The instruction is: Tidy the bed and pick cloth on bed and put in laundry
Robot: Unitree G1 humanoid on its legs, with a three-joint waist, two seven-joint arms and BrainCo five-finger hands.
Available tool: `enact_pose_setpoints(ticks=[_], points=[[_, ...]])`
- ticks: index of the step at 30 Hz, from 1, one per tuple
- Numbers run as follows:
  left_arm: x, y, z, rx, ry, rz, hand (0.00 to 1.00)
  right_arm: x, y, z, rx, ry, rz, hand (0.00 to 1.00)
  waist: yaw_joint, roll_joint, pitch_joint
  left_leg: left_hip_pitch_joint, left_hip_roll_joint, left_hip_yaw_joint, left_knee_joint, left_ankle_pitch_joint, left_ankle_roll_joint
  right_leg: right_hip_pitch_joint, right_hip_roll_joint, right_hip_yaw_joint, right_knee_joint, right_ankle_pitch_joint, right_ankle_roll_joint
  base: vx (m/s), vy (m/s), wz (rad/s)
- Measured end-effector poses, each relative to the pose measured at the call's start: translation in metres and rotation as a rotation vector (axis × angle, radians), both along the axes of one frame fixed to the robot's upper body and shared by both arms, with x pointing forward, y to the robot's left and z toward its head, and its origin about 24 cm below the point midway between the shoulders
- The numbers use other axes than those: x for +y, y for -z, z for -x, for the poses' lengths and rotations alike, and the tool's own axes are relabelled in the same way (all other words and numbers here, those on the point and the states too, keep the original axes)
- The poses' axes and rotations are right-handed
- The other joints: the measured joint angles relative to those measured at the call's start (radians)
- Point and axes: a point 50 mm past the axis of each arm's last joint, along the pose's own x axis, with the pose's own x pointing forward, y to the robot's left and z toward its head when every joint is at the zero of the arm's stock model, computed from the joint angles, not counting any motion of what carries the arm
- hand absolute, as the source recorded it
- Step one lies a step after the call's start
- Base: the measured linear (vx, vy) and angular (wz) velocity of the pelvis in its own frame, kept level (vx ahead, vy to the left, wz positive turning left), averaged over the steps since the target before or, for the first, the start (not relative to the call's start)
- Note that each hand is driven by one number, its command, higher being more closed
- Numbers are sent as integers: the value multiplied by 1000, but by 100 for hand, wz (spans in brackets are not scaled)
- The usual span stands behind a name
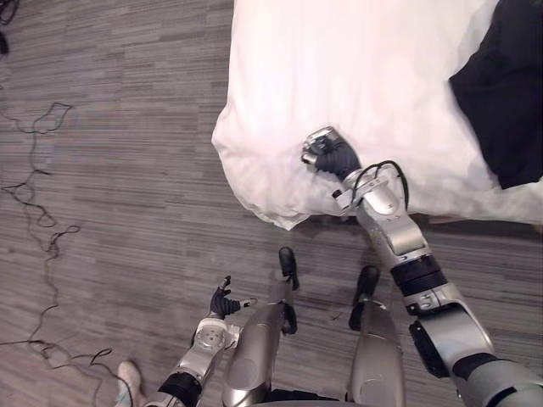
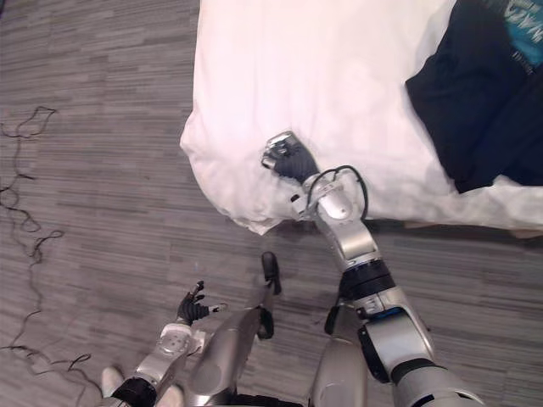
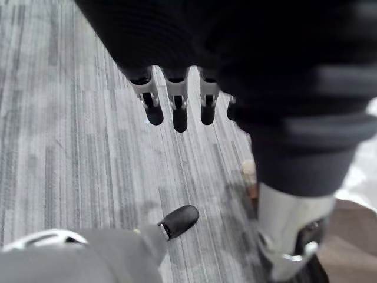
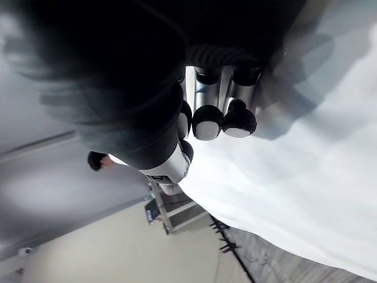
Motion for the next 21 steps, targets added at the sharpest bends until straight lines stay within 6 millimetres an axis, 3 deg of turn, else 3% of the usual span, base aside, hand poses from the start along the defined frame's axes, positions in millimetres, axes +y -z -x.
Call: enact_pose_setpoints(ticks=[2,3,4,5,6,7,8,9,10,11,12,13,15,16,17,18,19,20,21], points=[[6,-2,5,-25,-24,21,0,-16,25,10,56,53,-171,100,-32,-11,5,27,-9,4,8,-20,12,35,-2,6,-16,2,5,10,21,-14],[17,0,14,-19,-61,23,0,-28,70,27,182,142,-298,100,-72,-32,9,62,-15,18,11,-37,14,74,-2,23,-42,9,13,36,40,-27],[21,1,17,-14,-74,23,0,-37,92,36,254,204,-330,100,-81,-44,10,74,-16,25,11,-42,16,86,-1,33,-51,12,14,70,46,-42],[28,2,21,-7,-93,23,0,-62,140,62,429,360,-376,100,-92,-66,15,97,-17,46,13,-55,17,107,1,48,-68,20,16,93,30,-42],[33,2,22,-3,-103,19,0,-88,187,101,606,515,-407,100,-104,-86,23,116,-18,59,15,-67,15,129,2,59,-88,28,19,97,25,-44],[36,2,23,-1,-112,12,0,-103,215,135,712,613,-421,0,-110,-98,26,126,-17,69,15,-74,14,143,4,67,-99,31,21,124,14,-43],[40,3,25,4,-128,3,0,-125,240,182,818,733,-419,0,-125,-116,34,144,-16,82,16,-79,6,163,8,79,-117,41,22,109,5,-39],[43,4,27,12,-139,1,0,-133,250,206,868,786,-416,0,-134,-129,33,155,-14,97,16,-84,3,170,12,90,-125,47,21,154,-2,-56],[49,7,32,37,-159,-11,0,-146,263,249,943,872,-411,0,-154,-158,27,182,-7,124,18,-96,-1,192,21,107,-139,64,25,157,-14,-85],[58,14,40,88,-168,-35,0,-155,270,292,999,934,-397,0,-177,-204,5,227,7,166,23,-112,-7,222,38,143,-154,66,22,196,-41,-96],[62,16,42,107,-167,-52,0,-157,271,305,1012,947,-397,0,-183,-223,-6,247,15,185,29,-119,-12,234,47,160,-159,67,21,178,-68,-116],[68,19,47,142,-147,-86,0,-158,273,326,1034,950,-390,0,-190,-260,-35,282,34,231,46,-142,-24,249,64,191,-159,63,16,135,-71,-98],[69,21,49,160,-121,-115,0,-152,275,337,1041,907,-401,0,-197,-300,-69,313,69,304,95,-190,-42,247,68,159,-150,33,-15,83,-73,-127],[68,22,49,170,-105,-129,0,-142,278,332,1031,843,-428,0,-192,-310,-80,309,116,375,183,-248,-60,231,26,23,-119,20,-46,81,-54,-144],[67,23,50,178,-101,-135,0,-136,279,327,1026,808,-440,0,-185,-324,-88,307,136,403,229,-278,-71,232,17,-21,-113,18,-61,90,-26,-168],[66,26,52,201,-93,-147,0,-123,283,316,1031,732,-448,0,-180,-318,-93,296,198,447,321,-337,-85,236,8,-103,-104,34,-88,68,-19,-124],[65,27,53,213,-84,-154,0,-117,285,312,1036,695,-454,0,-179,-312,-97,294,227,467,366,-360,-94,236,7,-143,-102,46,-100,112,-51,-146],[62,29,53,225,-63,-166,0,-105,288,306,1042,643,-468,0,-180,-299,-103,306,275,512,417,-384,-108,235,6,-214,-91,60,-105,225,-98,-145],[57,30,52,237,-41,-173,0,-92,290,299,1048,590,-479,0,-179,-287,-109,338,310,572,436,-393,-119,228,9,-273,-66,72,-85,246,-100,-159]])
